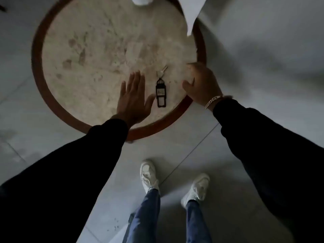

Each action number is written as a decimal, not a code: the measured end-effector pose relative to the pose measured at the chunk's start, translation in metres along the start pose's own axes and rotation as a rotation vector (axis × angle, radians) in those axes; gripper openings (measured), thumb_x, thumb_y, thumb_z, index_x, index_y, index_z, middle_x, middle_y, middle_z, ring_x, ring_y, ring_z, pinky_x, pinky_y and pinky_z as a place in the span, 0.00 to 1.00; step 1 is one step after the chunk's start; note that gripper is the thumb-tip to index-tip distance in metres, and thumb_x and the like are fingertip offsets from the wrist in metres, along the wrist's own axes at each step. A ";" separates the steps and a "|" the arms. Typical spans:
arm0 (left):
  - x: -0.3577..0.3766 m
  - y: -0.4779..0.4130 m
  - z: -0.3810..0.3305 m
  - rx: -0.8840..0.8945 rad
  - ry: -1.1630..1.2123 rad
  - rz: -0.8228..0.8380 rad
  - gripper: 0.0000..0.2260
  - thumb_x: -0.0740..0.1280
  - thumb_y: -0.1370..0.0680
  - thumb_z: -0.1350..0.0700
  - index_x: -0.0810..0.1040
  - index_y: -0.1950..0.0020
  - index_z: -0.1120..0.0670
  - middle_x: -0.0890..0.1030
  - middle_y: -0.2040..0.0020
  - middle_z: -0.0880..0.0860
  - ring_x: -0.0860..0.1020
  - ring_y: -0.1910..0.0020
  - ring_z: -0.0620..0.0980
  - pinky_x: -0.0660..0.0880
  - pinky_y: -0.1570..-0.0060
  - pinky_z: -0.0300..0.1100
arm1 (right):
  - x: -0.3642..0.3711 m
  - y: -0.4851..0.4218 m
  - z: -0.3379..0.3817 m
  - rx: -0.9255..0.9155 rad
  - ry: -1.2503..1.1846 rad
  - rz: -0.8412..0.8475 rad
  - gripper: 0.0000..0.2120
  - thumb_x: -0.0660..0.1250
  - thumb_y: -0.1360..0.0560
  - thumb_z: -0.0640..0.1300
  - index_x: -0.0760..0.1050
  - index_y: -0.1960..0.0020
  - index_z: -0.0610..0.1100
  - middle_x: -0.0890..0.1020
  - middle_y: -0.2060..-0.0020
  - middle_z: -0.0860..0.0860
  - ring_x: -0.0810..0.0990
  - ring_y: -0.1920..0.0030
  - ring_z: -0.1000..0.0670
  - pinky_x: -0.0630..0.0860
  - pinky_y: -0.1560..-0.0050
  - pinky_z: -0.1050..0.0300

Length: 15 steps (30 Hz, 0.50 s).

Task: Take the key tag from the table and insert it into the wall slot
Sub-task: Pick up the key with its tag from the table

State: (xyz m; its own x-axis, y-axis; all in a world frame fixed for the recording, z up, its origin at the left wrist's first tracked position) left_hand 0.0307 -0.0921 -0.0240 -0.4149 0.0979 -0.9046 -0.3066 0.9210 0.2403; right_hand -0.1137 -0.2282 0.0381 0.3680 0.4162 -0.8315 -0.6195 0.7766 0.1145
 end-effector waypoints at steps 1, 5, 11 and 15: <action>0.009 -0.004 0.007 -0.028 -0.007 0.012 0.34 0.49 0.17 0.39 0.46 0.18 0.59 0.47 0.16 0.59 0.44 0.17 0.57 0.45 0.18 0.61 | 0.011 -0.003 -0.002 -0.003 -0.012 -0.007 0.23 0.67 0.28 0.44 0.72 0.34 0.38 0.77 0.39 0.40 0.78 0.41 0.41 0.74 0.40 0.51; 0.027 -0.015 0.018 -0.045 -0.061 -0.016 0.33 0.48 0.18 0.41 0.47 0.18 0.58 0.48 0.16 0.58 0.46 0.17 0.57 0.46 0.19 0.63 | 0.050 -0.008 -0.003 0.037 -0.024 0.053 0.21 0.69 0.27 0.47 0.76 0.39 0.38 0.79 0.46 0.40 0.79 0.48 0.43 0.73 0.47 0.56; 0.035 -0.015 0.023 -0.014 -0.173 -0.098 0.33 0.47 0.18 0.41 0.45 0.18 0.56 0.49 0.16 0.57 0.46 0.17 0.57 0.48 0.19 0.63 | 0.072 -0.013 -0.001 0.067 -0.020 0.000 0.25 0.69 0.28 0.58 0.76 0.41 0.40 0.80 0.49 0.42 0.78 0.52 0.46 0.73 0.53 0.56; 0.035 -0.017 0.024 -0.008 -0.195 -0.116 0.32 0.46 0.18 0.41 0.45 0.18 0.55 0.48 0.16 0.57 0.47 0.17 0.57 0.46 0.19 0.62 | 0.080 -0.014 0.006 0.070 0.002 -0.046 0.26 0.71 0.31 0.58 0.75 0.42 0.42 0.80 0.50 0.44 0.77 0.54 0.48 0.73 0.57 0.55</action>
State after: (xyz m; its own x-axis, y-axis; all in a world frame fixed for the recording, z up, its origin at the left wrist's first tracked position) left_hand 0.0420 -0.0954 -0.0678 -0.2035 0.0631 -0.9770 -0.3495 0.9275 0.1327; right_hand -0.0711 -0.2028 -0.0269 0.3936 0.3785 -0.8377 -0.5518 0.8261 0.1140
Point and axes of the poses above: each hand's wrist, its own y-axis away from the middle knuckle, its own x-axis out of the palm, z = x × y, the point moved 10 cm from there along -y, towards the middle knuckle
